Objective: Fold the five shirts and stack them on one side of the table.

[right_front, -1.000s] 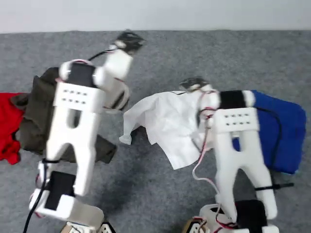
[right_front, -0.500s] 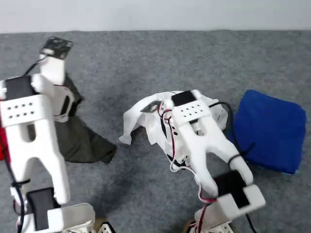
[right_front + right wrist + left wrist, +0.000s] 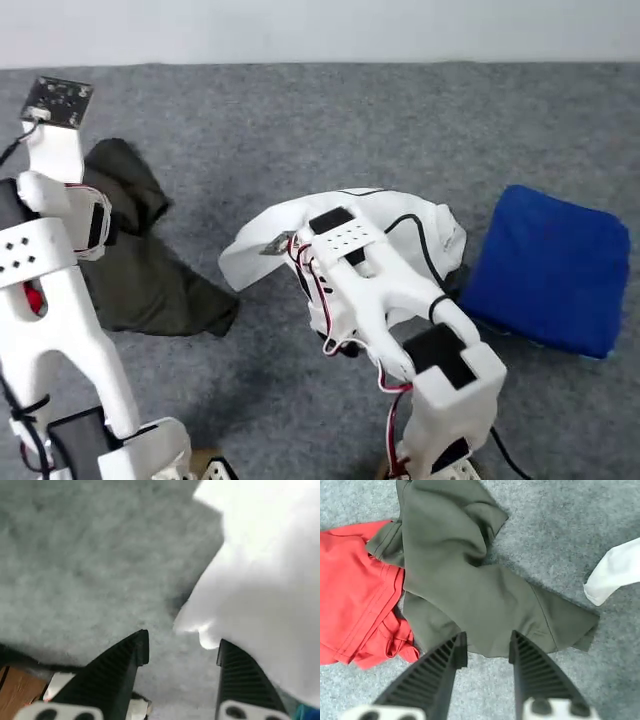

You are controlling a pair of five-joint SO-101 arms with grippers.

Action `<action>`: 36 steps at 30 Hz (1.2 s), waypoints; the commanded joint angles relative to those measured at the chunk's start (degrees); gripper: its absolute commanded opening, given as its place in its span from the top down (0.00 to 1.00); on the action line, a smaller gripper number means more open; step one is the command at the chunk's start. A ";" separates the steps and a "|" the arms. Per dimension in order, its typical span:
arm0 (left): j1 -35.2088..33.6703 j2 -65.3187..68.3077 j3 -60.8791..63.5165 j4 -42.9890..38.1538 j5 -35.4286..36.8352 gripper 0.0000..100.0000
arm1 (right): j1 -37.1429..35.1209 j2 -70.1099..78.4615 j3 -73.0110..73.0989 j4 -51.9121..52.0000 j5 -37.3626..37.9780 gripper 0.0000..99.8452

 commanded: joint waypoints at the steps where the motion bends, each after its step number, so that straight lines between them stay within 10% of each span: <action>1: -1.32 -2.37 -0.40 1.23 -0.62 0.86 | -0.57 2.24 -0.62 -3.30 -1.58 0.77; 7: -3.96 -2.46 -0.48 1.23 -0.62 0.86 | -0.84 7.78 -3.34 -6.37 -2.29 0.79; 12: -4.31 -2.55 -0.48 1.23 -0.70 0.86 | -0.75 9.19 -11.43 -3.30 -2.37 1.00; 32: -4.22 -13.80 -0.40 0.35 -0.62 0.86 | -17.01 10.07 -64.79 14.81 1.76 0.99; 36: -4.22 -13.71 -0.22 0.35 -0.62 0.86 | -16.31 8.31 -64.79 15.08 -2.29 0.85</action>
